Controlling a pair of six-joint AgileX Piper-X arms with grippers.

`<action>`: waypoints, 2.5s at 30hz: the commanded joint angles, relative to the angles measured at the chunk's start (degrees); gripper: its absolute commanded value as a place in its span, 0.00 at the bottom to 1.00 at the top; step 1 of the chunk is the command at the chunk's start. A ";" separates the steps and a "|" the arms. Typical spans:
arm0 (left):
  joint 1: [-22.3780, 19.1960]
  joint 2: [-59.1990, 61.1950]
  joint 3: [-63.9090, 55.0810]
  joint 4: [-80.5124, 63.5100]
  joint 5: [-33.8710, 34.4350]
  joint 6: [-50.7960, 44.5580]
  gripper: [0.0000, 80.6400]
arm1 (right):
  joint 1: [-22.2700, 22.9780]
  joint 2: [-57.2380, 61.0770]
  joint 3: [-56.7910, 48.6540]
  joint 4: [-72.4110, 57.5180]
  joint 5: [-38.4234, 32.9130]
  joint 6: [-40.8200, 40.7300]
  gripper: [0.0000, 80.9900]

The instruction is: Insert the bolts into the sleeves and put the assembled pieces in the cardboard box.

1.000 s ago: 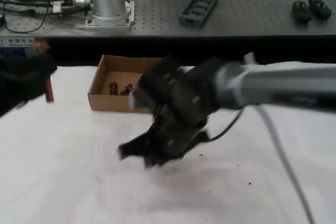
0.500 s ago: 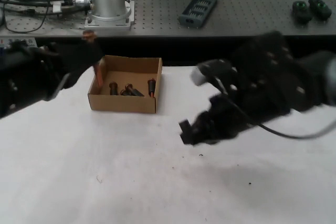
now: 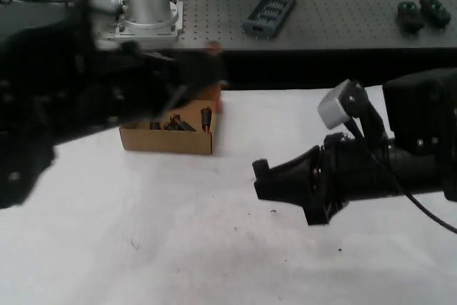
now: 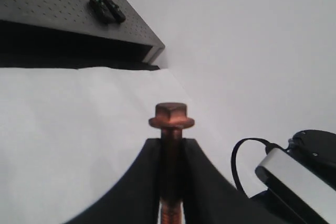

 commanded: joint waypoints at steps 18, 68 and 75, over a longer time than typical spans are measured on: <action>-2.16 4.18 -1.48 -10.76 -4.15 7.35 0.01 | -0.45 3.89 2.39 -25.24 -5.20 18.23 0.07; -4.64 4.18 -1.32 -6.71 -2.52 12.00 0.01 | -2.65 6.54 2.39 -33.15 -3.06 27.66 0.07; -4.64 4.18 -1.32 -6.71 -2.52 12.17 0.01 | -3.23 6.54 2.39 -33.15 -3.50 28.01 0.07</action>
